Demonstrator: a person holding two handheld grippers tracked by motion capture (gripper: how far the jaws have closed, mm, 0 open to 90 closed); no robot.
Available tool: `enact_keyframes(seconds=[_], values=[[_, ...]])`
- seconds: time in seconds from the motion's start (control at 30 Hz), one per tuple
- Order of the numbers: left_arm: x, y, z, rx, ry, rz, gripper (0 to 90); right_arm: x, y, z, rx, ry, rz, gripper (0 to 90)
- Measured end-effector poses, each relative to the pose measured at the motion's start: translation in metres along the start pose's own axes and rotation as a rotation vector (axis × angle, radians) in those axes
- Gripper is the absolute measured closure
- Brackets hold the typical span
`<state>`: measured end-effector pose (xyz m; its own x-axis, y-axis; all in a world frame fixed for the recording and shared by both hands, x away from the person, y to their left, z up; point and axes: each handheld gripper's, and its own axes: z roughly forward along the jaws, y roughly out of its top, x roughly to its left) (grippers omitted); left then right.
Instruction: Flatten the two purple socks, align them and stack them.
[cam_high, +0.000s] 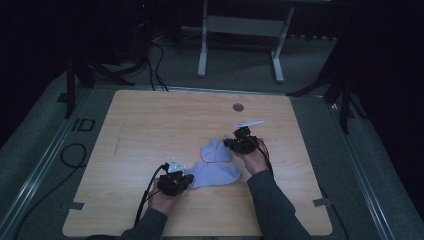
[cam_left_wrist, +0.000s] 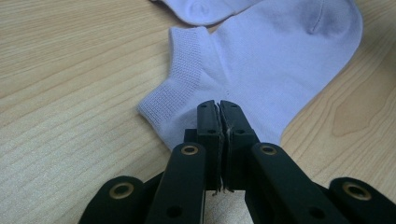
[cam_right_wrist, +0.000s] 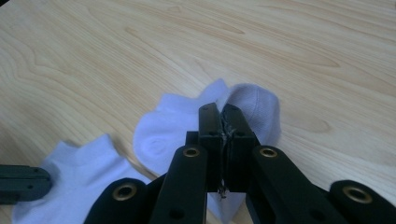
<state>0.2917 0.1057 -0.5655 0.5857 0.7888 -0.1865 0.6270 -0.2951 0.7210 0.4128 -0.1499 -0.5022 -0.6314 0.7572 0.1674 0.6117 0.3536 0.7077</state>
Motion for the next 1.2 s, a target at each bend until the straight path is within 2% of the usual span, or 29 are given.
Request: enact_keyframes(seconds=[0.33,0.43,0.53,0.73,0.87,1.03,1.2], values=[[0.000,0.000,0.000,-0.002,-0.001,-0.002,87.2,-0.013,-0.009,-0.007,-0.020,-0.029,0.045,88.7],[0.000,0.000,0.000,-0.001,0.000,-0.001,87.2,-0.015,-0.010,-0.008,-0.018,-0.063,0.040,88.7],[0.000,0.000,0.000,-0.001,0.000,-0.001,87.2,-0.018,-0.012,-0.009,-0.019,-0.064,0.052,88.6],[0.000,0.000,0.000,-0.002,0.000,-0.001,87.2,-0.030,-0.029,-0.011,0.001,-0.088,0.083,87.2],[0.000,0.000,0.000,-0.001,0.000,0.001,87.2,-0.041,-0.041,-0.016,0.012,-0.128,0.109,78.5],[0.000,0.000,0.000,-0.002,0.000,0.001,87.2,-0.051,-0.047,-0.025,0.014,-0.176,0.139,68.3],[0.000,0.000,0.000,-0.005,-0.002,-0.002,87.2,-0.054,-0.044,-0.033,0.001,-0.198,0.127,62.4]])
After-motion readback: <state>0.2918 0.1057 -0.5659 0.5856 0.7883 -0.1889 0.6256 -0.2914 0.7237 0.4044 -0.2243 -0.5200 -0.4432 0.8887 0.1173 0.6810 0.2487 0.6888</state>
